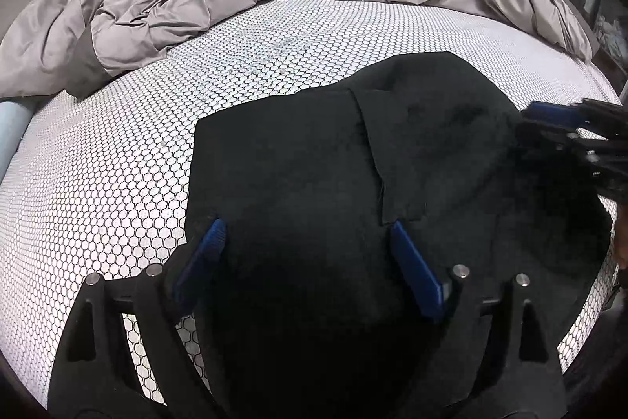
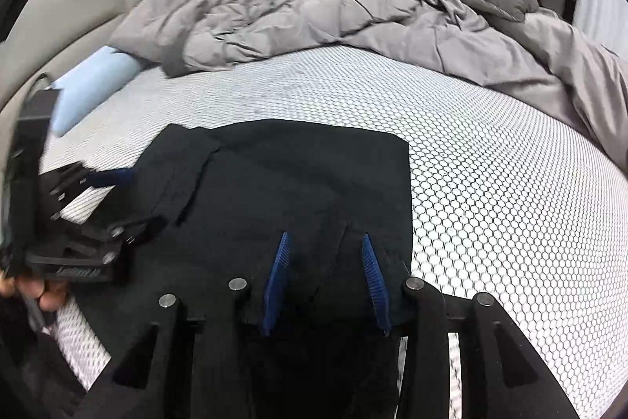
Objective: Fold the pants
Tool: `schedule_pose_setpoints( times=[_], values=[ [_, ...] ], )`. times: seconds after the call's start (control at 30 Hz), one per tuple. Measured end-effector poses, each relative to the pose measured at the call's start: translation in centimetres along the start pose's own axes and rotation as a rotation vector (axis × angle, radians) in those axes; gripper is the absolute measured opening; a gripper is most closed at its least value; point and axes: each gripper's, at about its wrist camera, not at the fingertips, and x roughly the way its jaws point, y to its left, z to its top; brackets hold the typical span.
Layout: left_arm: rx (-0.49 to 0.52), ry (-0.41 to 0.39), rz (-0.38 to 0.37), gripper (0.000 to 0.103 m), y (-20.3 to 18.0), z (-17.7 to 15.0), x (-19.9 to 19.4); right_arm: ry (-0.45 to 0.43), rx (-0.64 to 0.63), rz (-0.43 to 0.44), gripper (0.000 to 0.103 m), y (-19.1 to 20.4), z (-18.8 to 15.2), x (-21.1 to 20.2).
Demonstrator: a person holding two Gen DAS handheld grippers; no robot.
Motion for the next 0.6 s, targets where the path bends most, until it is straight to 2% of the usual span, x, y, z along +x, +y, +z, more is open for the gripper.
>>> schedule_pose_setpoints(
  times=[0.1,0.17,0.2,0.27,0.33,0.43,0.6],
  values=[
    [0.000,0.010,-0.002,0.087,0.2,0.4,0.6,0.052,-0.050,-0.042,0.039,0.8,0.1,2.0],
    [0.008,0.014,-0.004,0.088,0.2,0.6,0.9,0.099,-0.057,-0.140,0.040,0.6,-0.2,3.2],
    [0.014,0.013,-0.009,0.088,0.2,0.5,0.9,0.106,-0.046,-0.137,0.040,0.1,-0.4,3.4],
    [0.013,0.012,-0.025,0.089,0.5,0.5,0.9,0.105,0.003,-0.092,0.043,-1.2,-0.5,2.9],
    [0.013,0.006,-0.028,0.089,0.4,0.4,0.7,0.100,0.024,-0.062,0.050,-2.1,-0.8,2.0],
    [0.010,-0.001,-0.029,0.088,0.5,0.4,0.5,0.091,0.108,0.024,0.051,-4.3,-1.5,0.2],
    [-0.046,-0.033,-0.022,0.084,1.0,0.7,-1.4,0.023,0.288,0.045,0.051,-7.5,-2.6,-2.2]
  ],
)
